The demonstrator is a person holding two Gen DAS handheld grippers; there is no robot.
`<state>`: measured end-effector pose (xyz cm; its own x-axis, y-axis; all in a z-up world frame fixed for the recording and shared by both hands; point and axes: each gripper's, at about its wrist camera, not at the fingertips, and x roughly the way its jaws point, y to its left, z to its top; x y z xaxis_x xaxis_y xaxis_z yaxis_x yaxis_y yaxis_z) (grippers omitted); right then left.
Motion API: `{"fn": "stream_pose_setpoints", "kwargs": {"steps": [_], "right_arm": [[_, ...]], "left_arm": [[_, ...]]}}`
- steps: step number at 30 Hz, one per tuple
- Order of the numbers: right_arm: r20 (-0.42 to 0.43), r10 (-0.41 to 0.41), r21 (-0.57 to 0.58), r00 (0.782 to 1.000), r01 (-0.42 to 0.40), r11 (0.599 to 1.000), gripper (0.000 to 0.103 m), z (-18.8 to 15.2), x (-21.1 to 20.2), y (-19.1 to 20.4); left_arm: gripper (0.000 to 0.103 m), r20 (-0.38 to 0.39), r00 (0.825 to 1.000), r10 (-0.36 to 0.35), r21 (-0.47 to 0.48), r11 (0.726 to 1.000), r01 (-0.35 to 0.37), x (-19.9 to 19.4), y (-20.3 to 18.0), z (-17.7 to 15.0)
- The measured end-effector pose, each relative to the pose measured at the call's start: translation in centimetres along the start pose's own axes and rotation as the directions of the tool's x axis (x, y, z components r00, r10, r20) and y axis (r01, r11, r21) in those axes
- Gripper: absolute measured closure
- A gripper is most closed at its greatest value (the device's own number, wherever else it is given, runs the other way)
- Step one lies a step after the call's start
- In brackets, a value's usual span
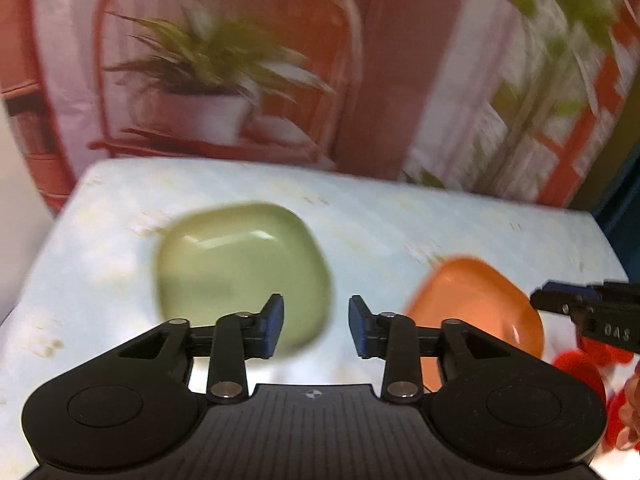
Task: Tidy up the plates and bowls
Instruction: 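Open the left tool to release the orange plate, then move the left tool to the square green plate and grasp its rim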
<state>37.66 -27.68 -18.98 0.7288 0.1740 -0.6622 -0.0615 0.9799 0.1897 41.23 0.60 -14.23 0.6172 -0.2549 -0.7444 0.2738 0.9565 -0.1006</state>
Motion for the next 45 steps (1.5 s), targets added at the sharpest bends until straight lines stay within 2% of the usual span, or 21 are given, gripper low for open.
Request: {"fn": "stream_pose_setpoints", "kwargs": {"steps": [7, 10, 13, 21, 28, 29, 31, 32, 33, 34, 35, 37, 45], "right_arm": [[0.007, 0.088, -0.048, 0.996, -0.088, 0.995, 0.082, 3.3, 2.8, 4.7], [-0.004, 0.113, -0.055, 0.994, -0.113, 0.992, 0.082, 4.3, 4.8, 6.9], [-0.027, 0.136, -0.058, 0.99, -0.138, 0.989, 0.082, 4.9, 7.0, 9.1], [-0.086, 0.147, -0.089, 0.985, -0.155, 0.984, 0.082, 5.5, 12.0, 14.1], [-0.112, 0.117, -0.08, 0.987, -0.126, 0.989, 0.082, 5.8, 14.5, 14.4], [-0.118, 0.118, -0.074, 0.986, -0.127, 0.989, 0.082, 5.8, 14.7, 14.2], [-0.131, 0.123, -0.066, 0.984, -0.132, 0.989, 0.083, 5.6, 15.1, 14.1], [-0.135, 0.128, -0.063, 0.983, -0.137, 0.989, 0.084, 5.6, 15.2, 14.1], [-0.14, 0.136, -0.058, 0.981, -0.145, 0.988, 0.086, 5.5, 15.3, 14.0], [-0.144, 0.145, -0.054, 0.979, -0.154, 0.987, 0.093, 5.4, 15.3, 14.0], [-0.148, 0.154, -0.051, 0.977, -0.163, 0.985, 0.097, 5.3, 15.2, 13.9], [-0.151, 0.157, -0.044, 0.976, -0.166, 0.985, 0.097, 5.2, 15.0, 13.9], [-0.112, 0.187, -0.003, 0.976, -0.189, 0.982, 0.095, 4.2, 10.8, 12.8]], "left_arm": [[0.065, 0.022, 0.995, 0.102, -0.128, 0.987, -0.098, -0.1, 6.9, 1.9], [0.065, 0.006, 0.994, 0.111, -0.177, 0.978, -0.108, 1.0, 9.0, 2.1], [0.065, -0.018, 0.994, 0.108, -0.201, 0.973, -0.11, 2.7, 9.7, 1.8], [0.065, -0.068, 0.992, 0.104, -0.19, 0.975, -0.115, 6.1, 10.8, 0.6], [0.067, -0.092, 0.991, 0.098, -0.187, 0.976, -0.114, 7.5, 11.3, 0.2], [0.07, -0.096, 0.991, 0.097, -0.185, 0.976, -0.113, 7.6, 11.3, 0.1], [0.083, -0.09, 0.99, 0.108, -0.167, 0.978, -0.122, 7.5, 11.1, 0.0], [0.087, -0.088, 0.992, 0.096, -0.166, 0.98, -0.109, 7.5, 11.1, -0.1], [0.092, -0.088, 0.993, 0.081, -0.172, 0.98, -0.096, 7.5, 11.1, -0.1], [0.094, -0.089, 0.993, 0.078, -0.171, 0.981, -0.093, 7.5, 11.0, -0.1], [0.094, -0.089, 0.992, 0.085, -0.16, 0.982, -0.099, 7.4, 10.8, -0.1], [0.094, -0.082, 0.992, 0.098, -0.134, 0.985, -0.108, 7.1, 10.3, -0.1], [0.094, -0.036, 0.998, 0.055, -0.068, 0.996, -0.058, 3.9, 8.1, 0.4]]}}
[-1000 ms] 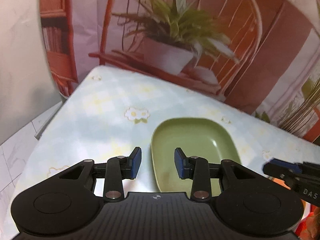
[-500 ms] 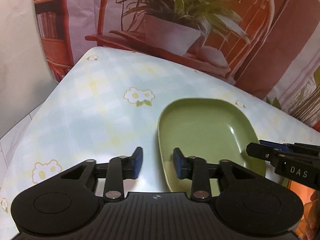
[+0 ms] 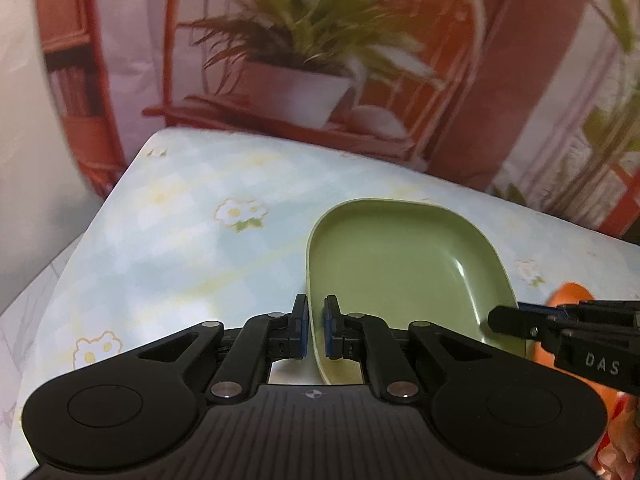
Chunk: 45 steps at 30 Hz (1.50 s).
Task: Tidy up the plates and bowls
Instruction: 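Move the left tool to the square green plate and grasp its rim, then lift the square green plate with the left tool and lower it onto the orange plate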
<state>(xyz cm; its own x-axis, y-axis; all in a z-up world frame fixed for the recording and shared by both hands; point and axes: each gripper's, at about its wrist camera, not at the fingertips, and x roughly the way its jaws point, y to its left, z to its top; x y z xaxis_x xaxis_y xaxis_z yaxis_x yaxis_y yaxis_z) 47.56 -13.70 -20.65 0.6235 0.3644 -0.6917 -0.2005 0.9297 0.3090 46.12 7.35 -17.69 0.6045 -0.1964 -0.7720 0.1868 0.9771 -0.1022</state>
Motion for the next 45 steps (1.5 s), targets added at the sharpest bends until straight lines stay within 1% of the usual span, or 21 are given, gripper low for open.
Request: {"fn": "stream_pose_setpoints", "kwargs": {"steps": [4, 7, 13, 17, 21, 25, 29, 33, 36, 40, 45], "right_arm": [[0.032, 0.009, 0.017, 0.999, -0.01, 1.0, 0.094, -1.1, -3.6, -0.7], [0.061, -0.002, 0.038, 0.998, 0.0, 0.999, 0.093, -1.9, -6.5, -1.7], [0.111, -0.041, 0.123, 0.993, 0.028, 0.992, 0.091, -5.5, -11.9, -4.5], [0.134, -0.049, 0.172, 0.99, 0.025, 0.985, 0.09, -7.9, -13.8, -6.3], [0.143, -0.06, 0.216, 0.988, 0.028, 0.976, 0.09, -9.4, -14.5, -7.8], [0.145, -0.068, 0.212, 0.987, 0.036, 0.977, 0.091, -9.4, -14.4, -9.0], [0.128, -0.085, 0.151, 0.988, 0.065, 0.986, 0.095, -8.5, -13.9, -10.1], [0.112, -0.108, 0.084, 0.988, 0.099, 0.992, 0.097, -6.8, -13.2, -11.3], [0.108, -0.107, 0.045, 0.988, 0.103, 0.994, 0.097, -5.7, -12.9, -11.9], [0.098, -0.109, -0.019, 0.989, 0.111, 0.994, 0.098, -4.8, -11.9, -12.1], [0.087, -0.109, -0.112, 0.99, 0.119, 0.987, 0.098, -4.2, -10.5, -11.7]], "left_arm": [[0.094, 0.018, 0.999, -0.039, 0.044, 0.998, 0.038, -1.6, -2.3, 0.2], [0.094, 0.029, 0.997, -0.076, 0.093, 0.993, 0.073, -2.6, -4.8, 0.0], [0.094, 0.016, 0.99, -0.14, 0.192, 0.972, 0.135, -3.4, -9.4, -0.8], [0.094, -0.017, 0.985, -0.169, 0.244, 0.955, 0.168, -3.1, -11.3, -1.5], [0.094, -0.033, 0.984, -0.173, 0.268, 0.947, 0.175, -2.7, -12.5, -1.6], [0.094, -0.035, 0.984, -0.177, 0.248, 0.952, 0.18, -2.2, -13.0, -1.7], [0.094, -0.035, 0.982, -0.183, 0.221, 0.957, 0.187, -2.5, -13.2, -2.6], [0.091, -0.039, 0.98, -0.197, 0.184, 0.962, 0.201, -2.5, -13.5, -3.5], [0.089, -0.034, 0.978, -0.204, 0.13, 0.97, 0.207, -2.5, -13.5, -4.5], [0.087, -0.025, 0.983, -0.184, 0.071, 0.98, 0.185, -2.3, -13.4, -5.6], [0.086, -0.013, 0.985, -0.17, 0.019, 0.985, 0.17, -2.5, -13.4, -6.3]]}}
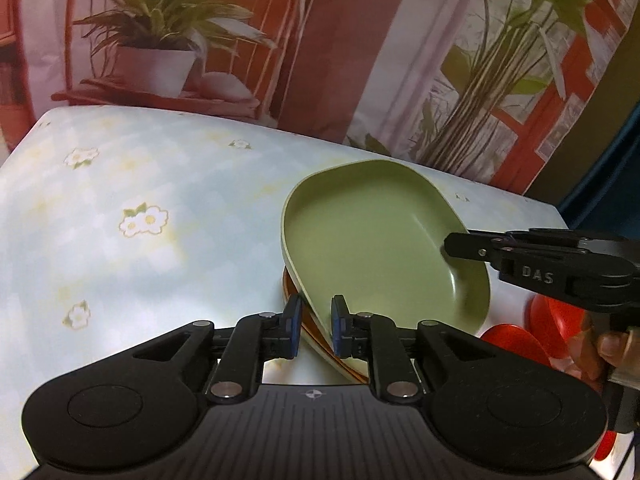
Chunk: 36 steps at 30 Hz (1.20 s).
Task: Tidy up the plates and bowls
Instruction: 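Lift the square green plate with the left tool and lower it onto the orange plate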
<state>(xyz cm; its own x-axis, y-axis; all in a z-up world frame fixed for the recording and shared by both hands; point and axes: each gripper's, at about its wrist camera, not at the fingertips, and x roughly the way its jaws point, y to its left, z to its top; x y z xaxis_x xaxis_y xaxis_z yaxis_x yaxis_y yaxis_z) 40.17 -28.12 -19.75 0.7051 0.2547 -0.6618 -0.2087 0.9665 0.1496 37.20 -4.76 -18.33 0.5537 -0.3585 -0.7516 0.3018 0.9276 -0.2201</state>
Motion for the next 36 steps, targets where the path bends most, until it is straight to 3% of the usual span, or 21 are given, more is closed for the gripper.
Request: {"fn": "stream_pose_setpoints", "kwargs": {"steps": [6, 36], "right_arm": [[-0.016, 0.009, -0.054, 1.0, -0.01, 0.998, 0.098, 0.4, 0.8, -0.3], [-0.033, -0.023, -0.102, 0.999, 0.019, 0.995, 0.096, -0.1, 1.1, -0.4]], "left_arm": [[0.084, -0.01, 1.0, -0.003, -0.047, 0.999, 0.003, 0.1, -0.4, -0.4], [0.083, -0.07, 0.998, 0.001, -0.068, 0.998, -0.006, 0.7, -1.4, -1.0]]}}
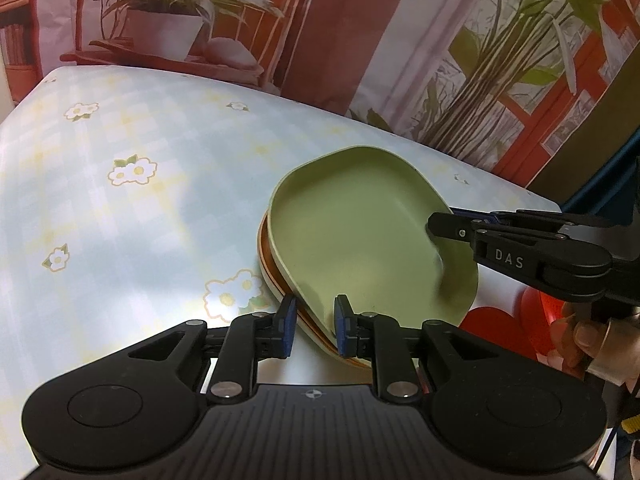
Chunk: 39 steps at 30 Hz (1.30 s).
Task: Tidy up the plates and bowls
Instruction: 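Lift the square green plate with the left tool and lower it onto the orange plate, then open the left tool and pull it back from the plate stack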
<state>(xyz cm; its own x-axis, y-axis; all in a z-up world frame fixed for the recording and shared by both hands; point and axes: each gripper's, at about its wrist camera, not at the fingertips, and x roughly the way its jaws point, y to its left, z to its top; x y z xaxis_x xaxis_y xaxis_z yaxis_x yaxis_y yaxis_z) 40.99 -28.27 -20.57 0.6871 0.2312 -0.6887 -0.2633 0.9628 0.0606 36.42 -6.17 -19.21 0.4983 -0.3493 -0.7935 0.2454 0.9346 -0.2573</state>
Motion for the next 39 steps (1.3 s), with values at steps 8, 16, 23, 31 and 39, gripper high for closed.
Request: {"fn": "stream_pose_setpoints", "kwargs": {"steps": [8, 16, 23, 31, 39], "right_arm": [[-0.007, -0.013, -0.02, 1.0, 0.013, 1.0, 0.098, 0.1, 0.0, 0.0], [-0.013, -0.026, -0.016, 1.0, 0.026, 1.0, 0.093, 0.0, -0.9, -0.1], [-0.004, 0.001, 0.073, 1.0, 0.0, 0.997, 0.091, -1.4, -3.3, -1.3], [-0.013, 0.032, 0.122, 0.999, -0.03, 0.992, 0.089, -2.5, -4.3, -0.5], [-0.022, 0.029, 0.128, 0.999, -0.026, 0.991, 0.091, -3.2, -3.9, 0.3]], "left_arm": [[0.082, -0.001, 1.0, -0.031, -0.024, 0.999, 0.031, -0.1, 0.9, 0.0], [0.082, 0.009, 1.0, -0.022, -0.002, 1.0, 0.022, -0.4, 0.5, -0.5], [0.082, 0.026, 0.999, -0.025, -0.001, 1.0, 0.026, -1.1, 0.3, -0.9], [0.082, 0.03, 0.999, -0.045, 0.003, 0.999, 0.045, -2.1, 0.1, -1.6], [0.082, 0.008, 0.999, -0.049, 0.016, 0.999, 0.049, -1.6, -0.1, -2.3]]}}
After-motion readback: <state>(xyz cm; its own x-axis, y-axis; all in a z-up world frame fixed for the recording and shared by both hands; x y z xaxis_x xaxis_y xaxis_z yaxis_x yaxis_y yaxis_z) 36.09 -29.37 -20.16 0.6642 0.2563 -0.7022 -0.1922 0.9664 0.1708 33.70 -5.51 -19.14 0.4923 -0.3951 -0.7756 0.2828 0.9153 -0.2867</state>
